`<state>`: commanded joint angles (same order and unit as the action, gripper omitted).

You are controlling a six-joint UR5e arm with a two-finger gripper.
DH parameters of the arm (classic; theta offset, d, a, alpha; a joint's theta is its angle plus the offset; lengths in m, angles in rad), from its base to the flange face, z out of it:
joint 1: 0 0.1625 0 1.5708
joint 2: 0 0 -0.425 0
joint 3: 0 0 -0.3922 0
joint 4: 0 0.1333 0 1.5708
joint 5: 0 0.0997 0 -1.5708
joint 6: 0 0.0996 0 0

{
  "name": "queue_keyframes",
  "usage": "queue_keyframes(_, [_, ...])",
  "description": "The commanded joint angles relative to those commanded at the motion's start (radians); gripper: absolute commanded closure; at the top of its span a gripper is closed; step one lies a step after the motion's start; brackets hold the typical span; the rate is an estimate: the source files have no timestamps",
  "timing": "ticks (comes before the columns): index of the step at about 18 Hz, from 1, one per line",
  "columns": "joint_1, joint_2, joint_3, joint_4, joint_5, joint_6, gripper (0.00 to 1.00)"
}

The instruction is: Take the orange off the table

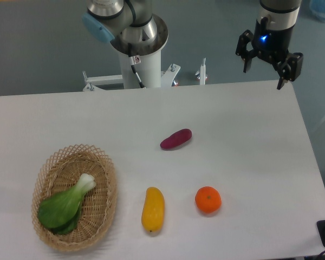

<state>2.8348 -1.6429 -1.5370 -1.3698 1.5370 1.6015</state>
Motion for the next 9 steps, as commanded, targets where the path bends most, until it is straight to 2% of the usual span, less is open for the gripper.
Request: queue_keyframes(9, [-0.014,-0.005,0.0,0.002,-0.003,-0.028,0.0])
